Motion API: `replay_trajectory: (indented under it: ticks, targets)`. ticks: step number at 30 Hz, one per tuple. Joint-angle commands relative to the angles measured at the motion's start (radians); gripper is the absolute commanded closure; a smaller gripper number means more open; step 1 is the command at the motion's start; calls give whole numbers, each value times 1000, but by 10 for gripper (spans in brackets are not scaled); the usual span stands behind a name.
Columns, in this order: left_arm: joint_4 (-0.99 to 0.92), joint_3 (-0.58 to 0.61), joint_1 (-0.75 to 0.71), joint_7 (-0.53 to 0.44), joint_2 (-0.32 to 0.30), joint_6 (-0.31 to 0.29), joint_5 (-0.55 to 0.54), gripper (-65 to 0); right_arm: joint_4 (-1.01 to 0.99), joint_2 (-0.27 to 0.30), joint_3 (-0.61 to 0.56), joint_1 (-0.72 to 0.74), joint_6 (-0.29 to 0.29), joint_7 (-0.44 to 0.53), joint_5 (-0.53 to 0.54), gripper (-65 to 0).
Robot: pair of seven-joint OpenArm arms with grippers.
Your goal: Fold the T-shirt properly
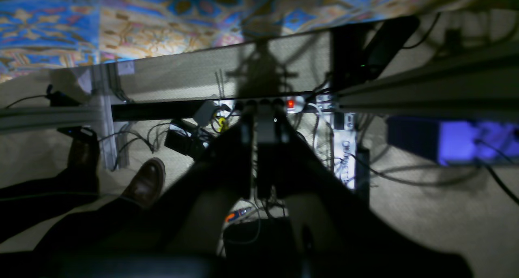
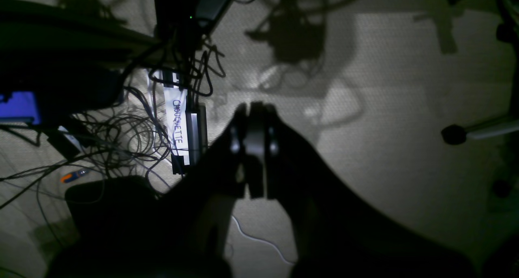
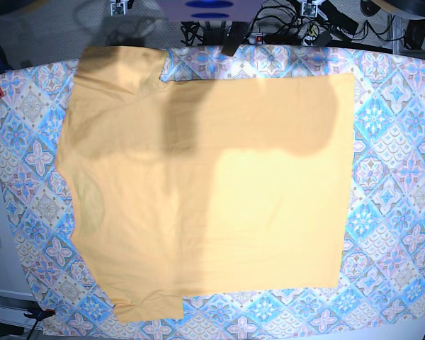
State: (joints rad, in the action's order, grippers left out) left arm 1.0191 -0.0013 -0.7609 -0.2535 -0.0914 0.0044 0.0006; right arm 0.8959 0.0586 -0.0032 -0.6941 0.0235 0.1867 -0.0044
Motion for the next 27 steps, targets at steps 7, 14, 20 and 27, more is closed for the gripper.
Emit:
replay_trajectory:
  ticks: [7,14,20,27]
  targets:
    - [180,-3,-87,-19,-6,4,3,0,177,5,6,-106,-3,12,-1,0]
    - [336,1,-147,-19,-28,4,3,0,369,5,7,-189,-4,10,-1,0]
    - [476,1,-207,-17,-29,4,5,0,483,5,62,-235,-4,6,-1,0]
    - [561,-7,-222,-17,-66,4,5,0,546,5,64,-252,-4,6,-3,0]
